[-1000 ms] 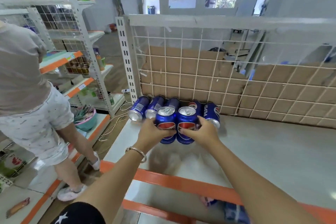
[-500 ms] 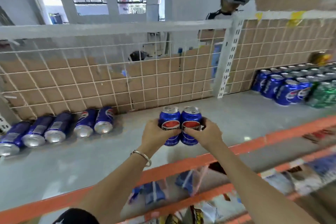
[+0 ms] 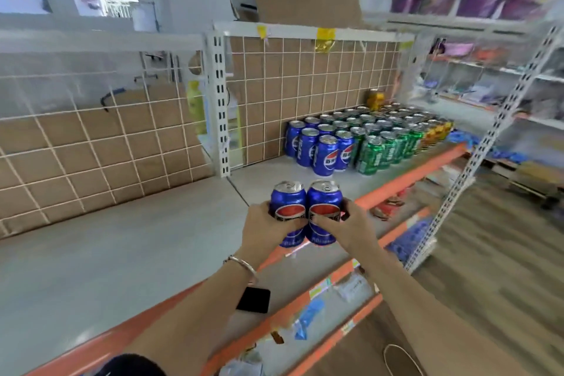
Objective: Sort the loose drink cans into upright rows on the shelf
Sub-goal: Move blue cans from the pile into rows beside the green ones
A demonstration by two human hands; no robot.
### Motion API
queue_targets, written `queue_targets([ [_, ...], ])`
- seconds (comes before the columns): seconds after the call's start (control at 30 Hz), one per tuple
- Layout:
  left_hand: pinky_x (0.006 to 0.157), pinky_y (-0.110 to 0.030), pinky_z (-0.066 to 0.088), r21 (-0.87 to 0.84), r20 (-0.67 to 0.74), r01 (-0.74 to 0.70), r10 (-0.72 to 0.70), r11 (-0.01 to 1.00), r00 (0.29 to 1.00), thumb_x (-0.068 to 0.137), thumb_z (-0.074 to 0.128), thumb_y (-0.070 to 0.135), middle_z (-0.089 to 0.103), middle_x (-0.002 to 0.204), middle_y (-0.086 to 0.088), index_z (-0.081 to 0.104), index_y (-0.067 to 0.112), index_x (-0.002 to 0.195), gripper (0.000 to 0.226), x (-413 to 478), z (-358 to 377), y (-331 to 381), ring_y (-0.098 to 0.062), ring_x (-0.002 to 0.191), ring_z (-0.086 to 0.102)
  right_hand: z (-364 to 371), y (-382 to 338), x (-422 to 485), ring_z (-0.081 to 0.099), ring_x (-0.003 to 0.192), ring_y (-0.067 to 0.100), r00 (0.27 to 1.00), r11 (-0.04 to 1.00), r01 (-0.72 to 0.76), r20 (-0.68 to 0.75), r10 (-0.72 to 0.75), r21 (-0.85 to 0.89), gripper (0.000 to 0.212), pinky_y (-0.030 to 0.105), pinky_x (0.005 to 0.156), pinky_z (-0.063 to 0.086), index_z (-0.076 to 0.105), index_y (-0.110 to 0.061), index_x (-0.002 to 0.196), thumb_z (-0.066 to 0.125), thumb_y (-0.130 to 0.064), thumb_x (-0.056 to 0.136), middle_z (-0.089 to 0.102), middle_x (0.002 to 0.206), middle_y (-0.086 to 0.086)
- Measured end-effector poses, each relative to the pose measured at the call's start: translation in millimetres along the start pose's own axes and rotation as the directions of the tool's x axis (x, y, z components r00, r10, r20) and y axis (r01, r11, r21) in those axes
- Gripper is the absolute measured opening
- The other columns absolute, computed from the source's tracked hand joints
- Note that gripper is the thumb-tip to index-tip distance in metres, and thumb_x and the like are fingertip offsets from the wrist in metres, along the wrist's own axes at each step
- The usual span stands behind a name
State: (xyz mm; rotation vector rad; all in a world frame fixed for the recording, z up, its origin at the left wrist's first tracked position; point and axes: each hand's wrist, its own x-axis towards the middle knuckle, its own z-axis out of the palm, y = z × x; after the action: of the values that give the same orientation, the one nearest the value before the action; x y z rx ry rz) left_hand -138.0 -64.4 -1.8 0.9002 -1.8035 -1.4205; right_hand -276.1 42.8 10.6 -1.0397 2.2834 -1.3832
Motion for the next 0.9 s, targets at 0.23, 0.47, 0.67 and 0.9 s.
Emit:
queue_targets([
  [0.23,0.07,-0.02,0.055,0.063,0.014,-0.064,0.063,0.996,0.998,0.056,0.087,0.032,0.072,0.078,0.008,0.069,0.026,0.086,0.036,72,65,1,-0.002,0.075,0.069,-32,33,69,0.058,0.079,0.008,0.999,1.0,-0.012,-0.048,0.013,0.009,0.035,0.021,0.068,0.041,0.061,-0.022,0.104,0.079,-0.024,0.074,0.062,0.086,-0.009],
  [0.47,0.074,-0.026,0.057,0.022,-0.006,-0.028,0.028,0.999,1.0,0.054,0.089,0.027,0.075,0.087,0.003,0.07,0.019,0.095,0.046,135,117,3,-0.005,0.079,0.07,-59,54,150,0.061,0.081,0.011,0.998,0.998,-0.06,-0.027,0.06,-0.008,0.034,0.018,0.062,0.042,0.063,-0.02,0.104,0.079,-0.027,0.074,0.066,0.089,-0.006],
  [0.67,0.076,-0.032,0.058,0.054,-0.117,0.024,-0.018,0.998,0.993,0.042,0.081,0.052,0.072,0.09,0.003,0.065,0.03,0.088,0.054,165,159,-16,-0.009,0.083,0.069,-65,83,197,0.059,0.087,0.013,0.996,0.994,-0.079,0.044,0.076,0.073,0.038,0.012,0.063,0.04,0.061,-0.022,0.104,0.082,-0.019,0.072,0.064,0.093,-0.007],
  [0.9,0.082,-0.021,0.038,0.227,-0.282,0.118,-0.051,0.967,0.958,0.064,0.084,0.027,0.053,0.111,-0.005,0.053,0.011,0.119,0.065,180,201,-14,-0.022,0.105,0.054,-75,108,247,0.063,0.102,0.018,0.981,0.998,-0.028,0.191,0.017,0.056,0.052,0.028,0.087,0.048,0.061,-0.019,0.116,0.083,-0.022,0.069,0.069,0.112,0.002],
])
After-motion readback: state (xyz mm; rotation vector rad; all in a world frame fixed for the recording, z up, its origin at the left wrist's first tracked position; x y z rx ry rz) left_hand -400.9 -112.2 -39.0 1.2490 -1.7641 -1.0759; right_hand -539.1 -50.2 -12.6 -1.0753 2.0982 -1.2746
